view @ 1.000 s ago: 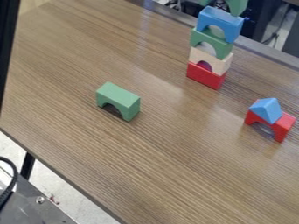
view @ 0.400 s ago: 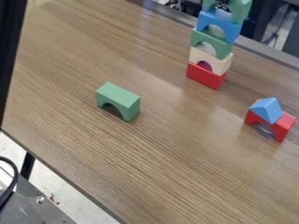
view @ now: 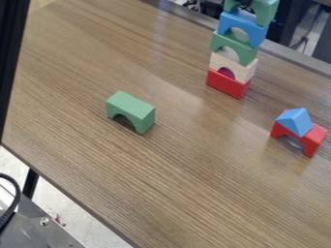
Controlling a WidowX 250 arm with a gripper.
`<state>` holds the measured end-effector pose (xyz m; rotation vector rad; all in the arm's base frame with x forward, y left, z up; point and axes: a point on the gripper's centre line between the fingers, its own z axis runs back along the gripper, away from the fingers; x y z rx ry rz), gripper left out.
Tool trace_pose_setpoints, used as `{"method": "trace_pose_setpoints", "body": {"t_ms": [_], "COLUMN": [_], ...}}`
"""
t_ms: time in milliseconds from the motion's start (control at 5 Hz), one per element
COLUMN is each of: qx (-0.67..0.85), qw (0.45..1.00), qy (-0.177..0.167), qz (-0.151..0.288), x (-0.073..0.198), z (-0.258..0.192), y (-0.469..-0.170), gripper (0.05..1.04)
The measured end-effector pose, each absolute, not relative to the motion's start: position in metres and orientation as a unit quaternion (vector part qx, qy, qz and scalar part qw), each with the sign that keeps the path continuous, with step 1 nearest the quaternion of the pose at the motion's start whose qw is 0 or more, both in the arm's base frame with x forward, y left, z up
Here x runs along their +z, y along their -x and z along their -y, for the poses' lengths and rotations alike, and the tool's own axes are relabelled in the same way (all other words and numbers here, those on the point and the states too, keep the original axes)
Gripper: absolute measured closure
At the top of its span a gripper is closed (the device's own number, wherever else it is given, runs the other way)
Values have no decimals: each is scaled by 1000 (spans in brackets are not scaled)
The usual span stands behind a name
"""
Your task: Put the green arch on top of the blue arch
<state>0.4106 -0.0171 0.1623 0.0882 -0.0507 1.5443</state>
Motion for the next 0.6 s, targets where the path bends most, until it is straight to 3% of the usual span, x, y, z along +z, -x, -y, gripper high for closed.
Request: {"method": "trace_pose_setpoints", "body": {"t_ms": [200,600], "qx": [697,700], "qw": [715,714], "qy": [-41,-1], "qz": [16,13], "x": [162,198], "z": [18,24], "y": [-409,-412], "gripper": [85,85]}}
